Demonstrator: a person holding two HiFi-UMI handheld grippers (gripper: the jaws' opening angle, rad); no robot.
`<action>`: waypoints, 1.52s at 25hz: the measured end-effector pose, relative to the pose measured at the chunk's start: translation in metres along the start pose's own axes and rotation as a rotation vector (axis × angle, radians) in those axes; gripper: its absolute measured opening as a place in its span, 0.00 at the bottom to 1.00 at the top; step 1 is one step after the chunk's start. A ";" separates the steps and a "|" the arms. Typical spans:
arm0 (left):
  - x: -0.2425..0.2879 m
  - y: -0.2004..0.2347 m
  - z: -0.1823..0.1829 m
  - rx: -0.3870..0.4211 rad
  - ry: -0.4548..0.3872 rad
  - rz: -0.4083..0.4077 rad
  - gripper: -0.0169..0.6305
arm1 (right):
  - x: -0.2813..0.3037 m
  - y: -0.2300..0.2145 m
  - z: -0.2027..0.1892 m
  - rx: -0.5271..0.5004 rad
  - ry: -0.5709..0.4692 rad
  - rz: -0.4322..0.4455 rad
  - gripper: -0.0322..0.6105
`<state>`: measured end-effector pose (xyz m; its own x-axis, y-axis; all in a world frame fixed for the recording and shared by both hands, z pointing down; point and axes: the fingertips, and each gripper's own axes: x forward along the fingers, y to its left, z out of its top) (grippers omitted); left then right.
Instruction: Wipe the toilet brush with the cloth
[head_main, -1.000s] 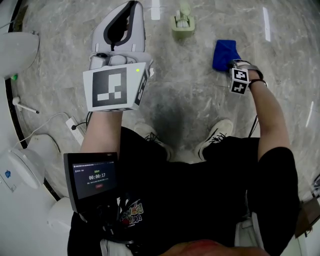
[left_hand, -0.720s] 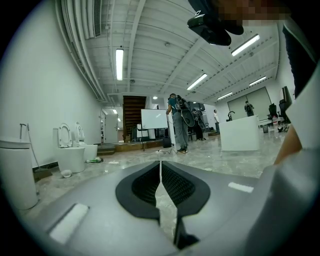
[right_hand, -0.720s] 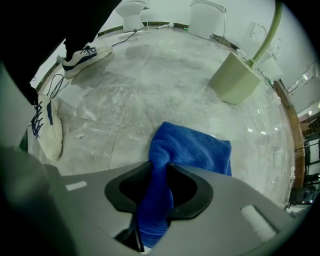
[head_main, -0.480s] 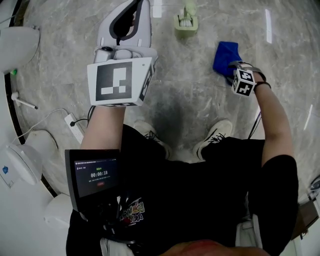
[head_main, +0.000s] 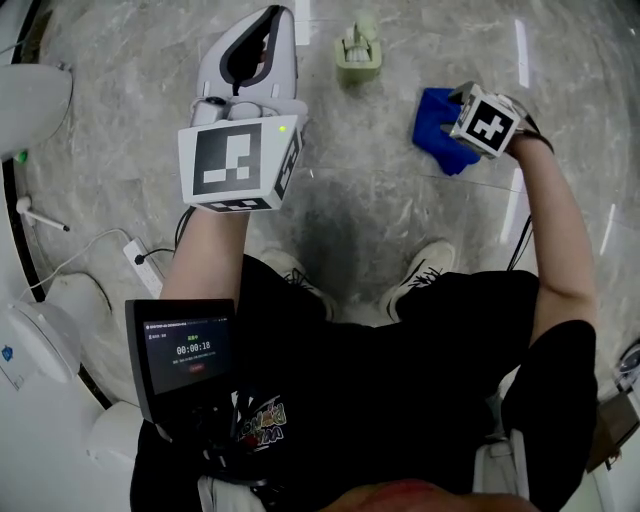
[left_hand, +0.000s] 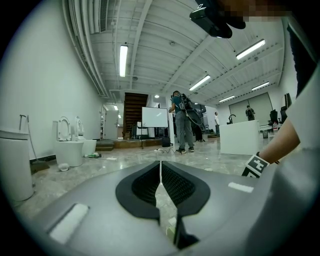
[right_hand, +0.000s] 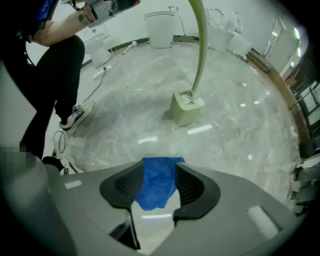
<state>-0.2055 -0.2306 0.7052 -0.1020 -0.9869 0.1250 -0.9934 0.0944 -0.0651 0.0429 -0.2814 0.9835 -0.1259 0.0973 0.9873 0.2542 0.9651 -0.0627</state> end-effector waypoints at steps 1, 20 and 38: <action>0.000 0.000 -0.003 0.000 0.011 0.002 0.05 | -0.006 -0.005 0.008 0.002 0.016 -0.047 0.31; 0.016 0.006 0.001 -0.067 0.005 0.010 0.05 | -0.207 -0.065 0.147 0.413 -0.708 -0.523 0.22; -0.106 -0.049 0.032 -0.292 0.298 0.038 0.04 | -0.268 0.055 0.105 0.733 -0.681 -0.371 0.21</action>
<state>-0.1443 -0.1348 0.6639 -0.1066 -0.9050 0.4120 -0.9573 0.2053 0.2034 -0.0101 -0.2292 0.6999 -0.6438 -0.3359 0.6875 -0.5204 0.8509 -0.0716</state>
